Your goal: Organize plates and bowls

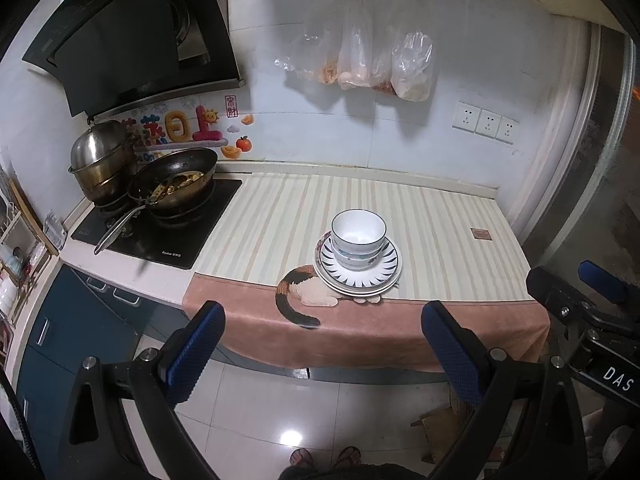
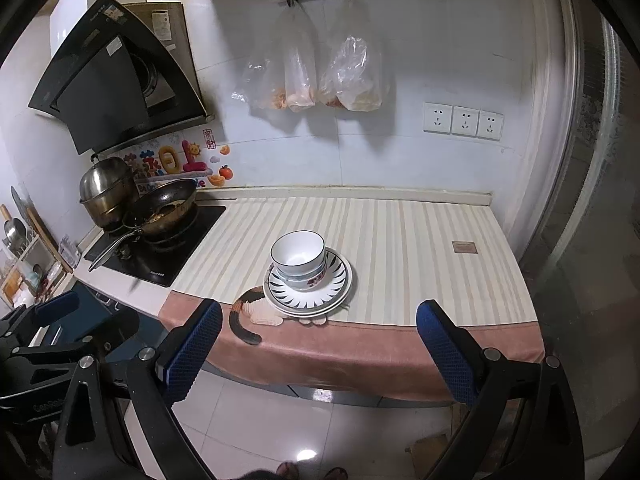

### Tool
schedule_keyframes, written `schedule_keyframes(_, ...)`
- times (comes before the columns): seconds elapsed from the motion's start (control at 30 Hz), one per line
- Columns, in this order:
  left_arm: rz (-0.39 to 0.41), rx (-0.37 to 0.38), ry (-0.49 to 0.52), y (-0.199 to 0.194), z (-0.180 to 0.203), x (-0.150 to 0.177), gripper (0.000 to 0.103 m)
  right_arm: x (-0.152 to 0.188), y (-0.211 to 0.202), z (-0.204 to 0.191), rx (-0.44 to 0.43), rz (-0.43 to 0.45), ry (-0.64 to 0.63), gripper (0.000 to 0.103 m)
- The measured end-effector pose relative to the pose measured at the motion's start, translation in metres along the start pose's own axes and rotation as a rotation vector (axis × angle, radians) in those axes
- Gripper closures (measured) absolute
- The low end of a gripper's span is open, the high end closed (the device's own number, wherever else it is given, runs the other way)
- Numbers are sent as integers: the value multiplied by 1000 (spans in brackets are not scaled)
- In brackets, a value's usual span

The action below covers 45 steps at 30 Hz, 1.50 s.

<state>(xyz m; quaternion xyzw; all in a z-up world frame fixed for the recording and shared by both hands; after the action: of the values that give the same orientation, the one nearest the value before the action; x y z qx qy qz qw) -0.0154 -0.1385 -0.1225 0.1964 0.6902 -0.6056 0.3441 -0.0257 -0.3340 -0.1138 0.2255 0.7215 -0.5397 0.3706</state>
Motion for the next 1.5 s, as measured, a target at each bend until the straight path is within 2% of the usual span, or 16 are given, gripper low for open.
schedule_keyframes(0.73,10,25,18,-13,-20,1,2,14,-18,-19,56,14,44,3)
schedule_keyframes(1.5,15,38,7,-15,-29,-6,2,15,-19,-37,56,13,29,3)
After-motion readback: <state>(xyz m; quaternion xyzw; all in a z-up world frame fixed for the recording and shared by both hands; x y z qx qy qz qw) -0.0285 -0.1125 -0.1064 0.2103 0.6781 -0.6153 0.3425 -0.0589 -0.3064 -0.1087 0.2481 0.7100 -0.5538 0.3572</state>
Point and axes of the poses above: each gripper's, at about its wrist camera, not at the fingertips, and y roughly the way its jaws point, z to its right, x to its underside, the point moved 7 cm from there along y, roughly the way its jaws point, and after that the axes turned 4 degrees about -x, right-handed, at the moved point
